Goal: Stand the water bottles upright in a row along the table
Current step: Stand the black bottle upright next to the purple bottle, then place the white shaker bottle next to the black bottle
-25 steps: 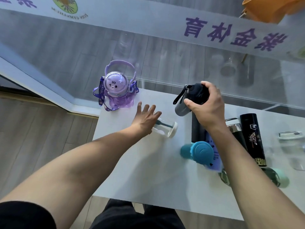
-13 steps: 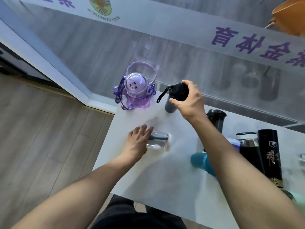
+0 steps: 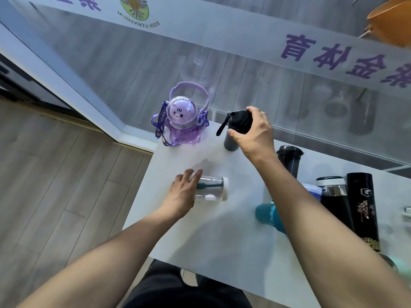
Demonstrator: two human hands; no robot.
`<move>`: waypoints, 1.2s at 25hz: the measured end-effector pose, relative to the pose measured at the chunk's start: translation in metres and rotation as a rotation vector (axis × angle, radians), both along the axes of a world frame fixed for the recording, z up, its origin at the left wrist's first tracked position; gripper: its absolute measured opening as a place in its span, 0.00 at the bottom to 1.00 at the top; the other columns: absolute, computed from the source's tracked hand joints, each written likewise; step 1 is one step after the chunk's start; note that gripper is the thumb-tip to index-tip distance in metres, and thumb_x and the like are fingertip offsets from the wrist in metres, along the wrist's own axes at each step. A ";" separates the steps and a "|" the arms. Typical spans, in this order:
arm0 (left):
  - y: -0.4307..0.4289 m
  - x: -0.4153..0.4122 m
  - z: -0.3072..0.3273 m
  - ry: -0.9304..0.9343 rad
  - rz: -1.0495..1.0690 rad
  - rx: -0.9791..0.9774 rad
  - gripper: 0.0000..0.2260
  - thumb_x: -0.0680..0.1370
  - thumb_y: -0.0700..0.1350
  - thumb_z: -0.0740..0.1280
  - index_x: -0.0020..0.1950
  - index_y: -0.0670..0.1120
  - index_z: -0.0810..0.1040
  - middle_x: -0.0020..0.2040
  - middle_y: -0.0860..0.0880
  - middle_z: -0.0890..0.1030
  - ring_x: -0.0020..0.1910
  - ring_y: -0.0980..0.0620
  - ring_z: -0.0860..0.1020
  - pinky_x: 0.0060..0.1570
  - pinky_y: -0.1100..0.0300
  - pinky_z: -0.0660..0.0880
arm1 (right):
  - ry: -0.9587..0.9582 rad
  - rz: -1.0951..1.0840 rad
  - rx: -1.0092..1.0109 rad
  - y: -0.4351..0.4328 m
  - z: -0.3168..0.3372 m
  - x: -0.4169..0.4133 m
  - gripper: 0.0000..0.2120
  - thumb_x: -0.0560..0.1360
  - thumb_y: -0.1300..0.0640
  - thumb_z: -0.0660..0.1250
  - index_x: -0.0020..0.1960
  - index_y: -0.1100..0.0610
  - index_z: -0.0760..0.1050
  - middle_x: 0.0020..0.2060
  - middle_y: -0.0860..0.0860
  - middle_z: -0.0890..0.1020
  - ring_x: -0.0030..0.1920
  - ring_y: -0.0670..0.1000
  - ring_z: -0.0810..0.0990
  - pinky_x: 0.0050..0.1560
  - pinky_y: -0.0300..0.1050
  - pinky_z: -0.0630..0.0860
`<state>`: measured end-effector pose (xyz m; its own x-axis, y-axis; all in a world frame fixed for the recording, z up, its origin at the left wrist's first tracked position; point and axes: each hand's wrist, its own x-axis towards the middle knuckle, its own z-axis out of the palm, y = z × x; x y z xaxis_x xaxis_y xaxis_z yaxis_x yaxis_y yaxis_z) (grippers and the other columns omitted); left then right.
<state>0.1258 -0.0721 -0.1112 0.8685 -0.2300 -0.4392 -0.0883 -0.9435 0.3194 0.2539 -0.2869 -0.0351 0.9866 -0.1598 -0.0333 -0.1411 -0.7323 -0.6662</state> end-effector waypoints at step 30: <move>0.080 -0.074 0.072 -0.140 0.067 -0.275 0.25 0.78 0.52 0.66 0.74 0.49 0.65 0.69 0.51 0.73 0.66 0.46 0.72 0.64 0.55 0.67 | 0.306 0.316 -0.212 0.111 -0.023 -0.190 0.45 0.67 0.39 0.74 0.77 0.49 0.59 0.69 0.50 0.70 0.67 0.55 0.72 0.67 0.52 0.70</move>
